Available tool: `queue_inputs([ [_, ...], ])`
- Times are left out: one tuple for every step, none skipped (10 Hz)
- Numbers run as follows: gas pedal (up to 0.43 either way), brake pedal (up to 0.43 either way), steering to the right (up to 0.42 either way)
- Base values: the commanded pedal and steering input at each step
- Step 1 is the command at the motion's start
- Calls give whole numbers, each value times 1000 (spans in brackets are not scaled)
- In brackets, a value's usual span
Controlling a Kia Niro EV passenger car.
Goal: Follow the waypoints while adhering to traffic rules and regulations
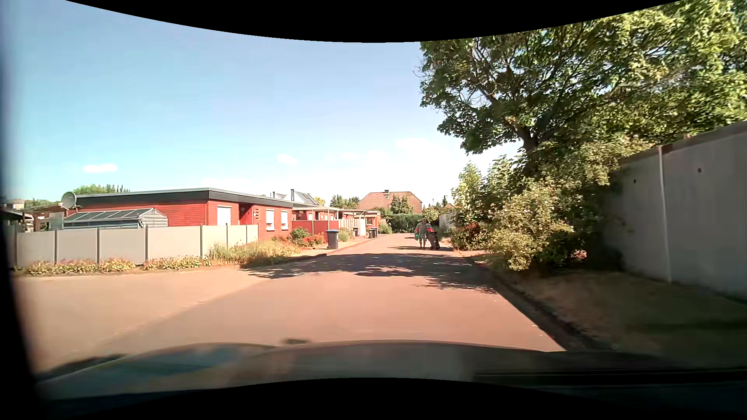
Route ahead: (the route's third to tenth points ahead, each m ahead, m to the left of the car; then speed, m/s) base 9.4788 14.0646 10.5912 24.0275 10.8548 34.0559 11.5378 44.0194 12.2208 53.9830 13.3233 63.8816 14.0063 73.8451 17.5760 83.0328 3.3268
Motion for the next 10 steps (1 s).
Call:
queue_inputs([
  [0,6,-213],
  [0,6,-228],
  [0,6,-241],
  [0,6,-259],
  [0,6,-282],
  [0,6,-306],
  [0,6,-331],
  [0,6,-345],
  [0,6,-355],
  [0,6,-366],
])
